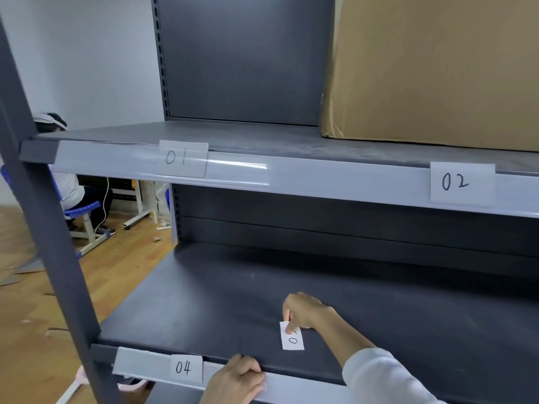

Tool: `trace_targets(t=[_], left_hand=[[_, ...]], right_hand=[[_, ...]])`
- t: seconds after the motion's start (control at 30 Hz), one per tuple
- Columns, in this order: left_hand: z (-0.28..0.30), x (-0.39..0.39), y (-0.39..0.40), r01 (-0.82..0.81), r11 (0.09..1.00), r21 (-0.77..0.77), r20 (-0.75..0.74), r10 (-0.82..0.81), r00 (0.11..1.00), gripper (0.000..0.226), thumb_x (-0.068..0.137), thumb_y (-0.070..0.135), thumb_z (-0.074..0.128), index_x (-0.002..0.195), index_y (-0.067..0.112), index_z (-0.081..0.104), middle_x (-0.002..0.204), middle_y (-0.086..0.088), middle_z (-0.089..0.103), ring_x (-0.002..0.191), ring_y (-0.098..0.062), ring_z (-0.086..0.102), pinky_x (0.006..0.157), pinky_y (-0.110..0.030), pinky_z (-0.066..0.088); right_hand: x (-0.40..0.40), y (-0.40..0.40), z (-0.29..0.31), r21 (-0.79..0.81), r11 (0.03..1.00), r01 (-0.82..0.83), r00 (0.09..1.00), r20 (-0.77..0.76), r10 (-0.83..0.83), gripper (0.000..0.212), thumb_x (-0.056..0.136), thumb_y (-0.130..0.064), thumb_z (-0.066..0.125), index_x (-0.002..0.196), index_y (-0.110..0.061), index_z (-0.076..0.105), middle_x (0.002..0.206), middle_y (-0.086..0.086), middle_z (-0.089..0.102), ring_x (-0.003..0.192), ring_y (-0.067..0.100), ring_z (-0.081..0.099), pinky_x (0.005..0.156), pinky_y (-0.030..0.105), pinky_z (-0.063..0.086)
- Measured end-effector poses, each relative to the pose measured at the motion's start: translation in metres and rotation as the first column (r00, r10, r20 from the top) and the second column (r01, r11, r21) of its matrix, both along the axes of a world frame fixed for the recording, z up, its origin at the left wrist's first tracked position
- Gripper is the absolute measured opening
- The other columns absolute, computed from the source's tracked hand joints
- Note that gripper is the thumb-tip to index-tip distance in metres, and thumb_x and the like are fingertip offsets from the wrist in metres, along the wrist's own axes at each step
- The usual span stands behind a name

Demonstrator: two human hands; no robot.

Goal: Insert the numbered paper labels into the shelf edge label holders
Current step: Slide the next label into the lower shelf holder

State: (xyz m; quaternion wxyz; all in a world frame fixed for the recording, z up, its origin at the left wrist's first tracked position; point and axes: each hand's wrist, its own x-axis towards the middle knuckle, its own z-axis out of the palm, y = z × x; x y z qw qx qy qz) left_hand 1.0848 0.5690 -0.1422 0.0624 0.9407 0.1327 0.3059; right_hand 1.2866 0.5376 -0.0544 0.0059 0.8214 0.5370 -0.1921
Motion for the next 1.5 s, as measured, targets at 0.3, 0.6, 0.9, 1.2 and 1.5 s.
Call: trace_targets(t=[0.3, 0.6, 0.9, 1.2, 1.5], left_hand=[[-0.002, 0.0, 0.008, 0.03, 0.997, 0.069, 0.042, -0.033, 0.999, 0.023, 0.071, 0.039, 0.047, 0.054, 0.033, 0.061, 0.08, 0.017, 0.037, 0.072, 0.006, 0.038, 0.049, -0.002, 0.043], [-0.01, 0.011, 0.002, 0.027, 0.996, -0.083, 0.118, -0.017, 0.993, 0.015, 0.059, 0.037, 0.068, 0.05, 0.025, 0.064, 0.078, 0.016, 0.042, 0.066, 0.002, 0.04, 0.053, -0.009, 0.041], [0.007, 0.042, -0.043, -0.113, 0.991, -0.076, 0.066, 0.118, 0.991, 0.025, 0.068, 0.047, 0.054, 0.055, 0.03, 0.067, 0.078, 0.016, 0.043, 0.068, 0.001, 0.042, 0.058, -0.011, 0.039], [0.0, 0.084, -0.113, -0.006, 0.995, 0.101, -0.077, 0.014, 0.997, 0.024, 0.078, 0.034, 0.042, 0.081, 0.03, 0.065, 0.086, 0.015, 0.038, 0.072, -0.004, 0.036, 0.062, -0.018, 0.036], [0.01, 0.085, -0.117, -0.02, 0.998, -0.059, -0.113, 0.013, 0.994, 0.025, 0.056, 0.021, 0.084, 0.066, 0.033, 0.066, 0.069, 0.017, 0.049, 0.068, -0.001, 0.036, 0.052, -0.008, 0.035]], right_hand=[[0.008, -0.006, 0.018, -0.047, 0.998, 0.038, 0.995, -0.09, -0.042, 0.017, 0.075, -0.02, 0.072, 0.088, -0.011, 0.064, 0.076, 0.002, 0.054, 0.066, 0.021, 0.05, 0.047, 0.02, 0.031], [0.029, -0.067, 0.02, 0.214, 0.952, 0.22, 0.91, -0.396, -0.122, 0.008, 0.082, -0.01, 0.062, 0.086, -0.017, 0.064, 0.068, -0.004, 0.06, 0.059, 0.008, 0.058, 0.067, 0.021, 0.047], [0.077, -0.182, 0.01, 0.363, 0.843, 0.396, 0.851, -0.49, -0.189, 0.026, 0.083, -0.012, 0.065, 0.062, -0.027, 0.063, 0.068, -0.015, 0.064, 0.062, -0.002, 0.059, 0.056, 0.004, 0.043], [0.088, -0.224, -0.012, 0.403, 0.794, 0.455, 0.812, -0.554, -0.184, 0.032, 0.079, -0.01, 0.068, 0.055, -0.031, 0.064, 0.06, -0.012, 0.065, 0.064, 0.003, 0.059, 0.067, 0.014, 0.046], [0.072, -0.213, -0.023, 0.425, 0.766, 0.483, 0.795, -0.58, -0.179, 0.026, 0.081, -0.013, 0.067, 0.06, -0.029, 0.063, 0.066, 0.001, 0.061, 0.061, 0.009, 0.049, 0.059, 0.018, 0.038]])
